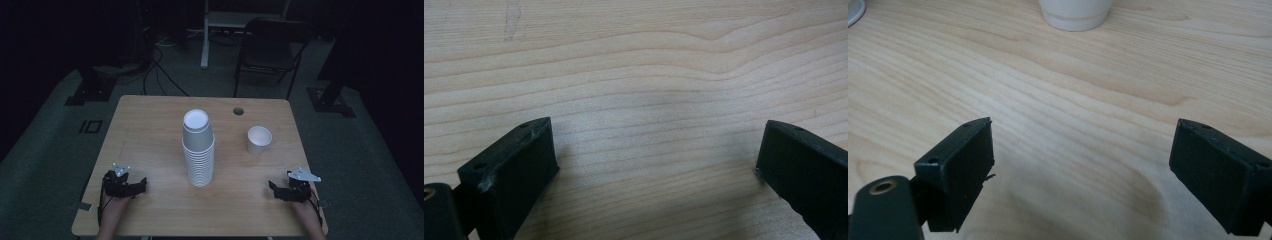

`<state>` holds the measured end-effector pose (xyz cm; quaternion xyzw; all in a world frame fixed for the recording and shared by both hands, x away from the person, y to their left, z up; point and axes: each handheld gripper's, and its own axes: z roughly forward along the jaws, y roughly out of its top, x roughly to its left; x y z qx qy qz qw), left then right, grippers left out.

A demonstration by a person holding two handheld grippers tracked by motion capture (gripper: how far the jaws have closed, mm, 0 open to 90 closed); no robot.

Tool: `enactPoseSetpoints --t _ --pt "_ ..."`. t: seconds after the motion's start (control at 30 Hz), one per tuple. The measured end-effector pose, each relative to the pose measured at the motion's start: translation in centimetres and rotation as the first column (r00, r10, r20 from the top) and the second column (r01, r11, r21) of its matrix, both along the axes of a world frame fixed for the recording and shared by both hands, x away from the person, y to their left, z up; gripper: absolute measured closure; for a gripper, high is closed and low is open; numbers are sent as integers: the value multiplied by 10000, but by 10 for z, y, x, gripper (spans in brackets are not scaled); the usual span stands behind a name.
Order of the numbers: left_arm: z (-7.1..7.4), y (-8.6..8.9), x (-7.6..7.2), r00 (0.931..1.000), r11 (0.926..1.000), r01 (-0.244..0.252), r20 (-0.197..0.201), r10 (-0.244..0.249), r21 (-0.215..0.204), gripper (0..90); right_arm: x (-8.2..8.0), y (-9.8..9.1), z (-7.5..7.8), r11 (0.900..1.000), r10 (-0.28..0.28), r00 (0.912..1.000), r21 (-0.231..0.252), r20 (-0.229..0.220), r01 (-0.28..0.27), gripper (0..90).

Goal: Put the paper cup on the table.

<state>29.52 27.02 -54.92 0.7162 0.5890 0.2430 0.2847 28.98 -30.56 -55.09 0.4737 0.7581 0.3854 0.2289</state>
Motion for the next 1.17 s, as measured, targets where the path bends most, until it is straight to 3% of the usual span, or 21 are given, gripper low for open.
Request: enactPoseSetpoints --t 0.43,0.63,0.73,0.83,1.17 --pt "0 0 0 10000 10000 14 -14 -14 35 28 -16 -10 -2 9942 -997 9944 -447 -351 981 102" --pt "0 0 0 10000 10000 10 -14 -10 30 29 -13 -13 -3 9798 -1873 9798 -851 -707 1812 102" --pt "0 0 0 10000 10000 10 -12 -10 35 29 -12 -15 -4 9744 -2173 9725 -776 -837 2110 102" --pt "0 0 0 10000 10000 -3 -5 3 27 29 -11 -18 -4 9730 -2291 9678 -535 -1045 2246 111" --pt "0 0 0 10000 10000 -21 -5 21 26 29 -11 -18 -4 9725 -2308 9674 -548 -1041 2262 110"
